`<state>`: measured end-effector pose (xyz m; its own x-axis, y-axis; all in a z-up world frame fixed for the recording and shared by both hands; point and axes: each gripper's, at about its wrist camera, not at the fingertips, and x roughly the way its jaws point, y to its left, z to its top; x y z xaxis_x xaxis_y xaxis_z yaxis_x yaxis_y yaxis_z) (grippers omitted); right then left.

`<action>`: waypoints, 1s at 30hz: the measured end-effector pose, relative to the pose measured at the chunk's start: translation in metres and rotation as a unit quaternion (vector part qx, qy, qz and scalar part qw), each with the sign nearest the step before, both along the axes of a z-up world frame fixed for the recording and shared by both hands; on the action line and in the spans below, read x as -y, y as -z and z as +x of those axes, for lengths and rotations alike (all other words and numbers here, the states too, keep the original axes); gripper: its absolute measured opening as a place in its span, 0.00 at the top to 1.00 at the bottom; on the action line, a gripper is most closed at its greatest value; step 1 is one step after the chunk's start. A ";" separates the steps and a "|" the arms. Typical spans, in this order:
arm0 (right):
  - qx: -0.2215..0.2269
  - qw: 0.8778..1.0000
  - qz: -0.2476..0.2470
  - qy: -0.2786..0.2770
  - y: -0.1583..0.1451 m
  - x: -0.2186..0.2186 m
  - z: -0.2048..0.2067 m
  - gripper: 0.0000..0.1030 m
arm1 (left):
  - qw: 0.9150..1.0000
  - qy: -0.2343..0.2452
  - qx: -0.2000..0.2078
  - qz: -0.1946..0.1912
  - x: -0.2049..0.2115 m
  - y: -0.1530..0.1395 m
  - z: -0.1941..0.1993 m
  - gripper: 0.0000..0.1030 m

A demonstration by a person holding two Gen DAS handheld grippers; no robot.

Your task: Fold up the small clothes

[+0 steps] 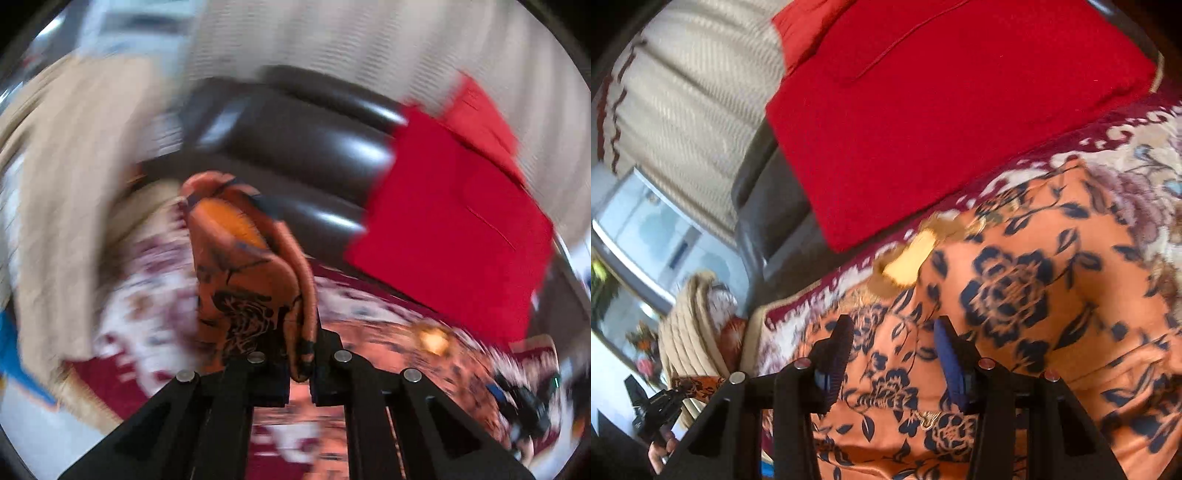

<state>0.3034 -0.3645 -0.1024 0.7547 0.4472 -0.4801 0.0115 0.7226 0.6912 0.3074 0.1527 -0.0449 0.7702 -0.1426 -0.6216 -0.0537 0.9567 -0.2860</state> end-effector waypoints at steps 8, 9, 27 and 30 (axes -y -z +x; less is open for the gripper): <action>0.026 0.997 0.059 0.051 -0.014 0.062 -0.016 0.52 | 0.972 0.232 -0.014 0.020 0.233 -0.032 0.042 0.91; 0.025 0.996 0.061 0.055 -0.013 0.069 -0.017 0.52 | 0.966 0.259 -0.014 0.013 0.251 -0.038 0.039 0.88; -0.088 0.994 0.036 0.058 0.022 0.069 0.014 0.26 | 0.991 0.063 -0.092 0.076 0.109 0.072 0.059 0.30; -0.104 0.993 -0.008 0.051 0.032 0.059 0.024 0.33 | 0.991 0.022 -0.122 0.057 0.076 0.100 0.061 0.30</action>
<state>0.3271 -0.4235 -0.1344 0.6797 0.3649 -0.6362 0.2258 0.7212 0.6549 0.3679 0.0766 -0.1451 0.5894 -0.0919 -0.8026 -0.0646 0.9850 -0.1602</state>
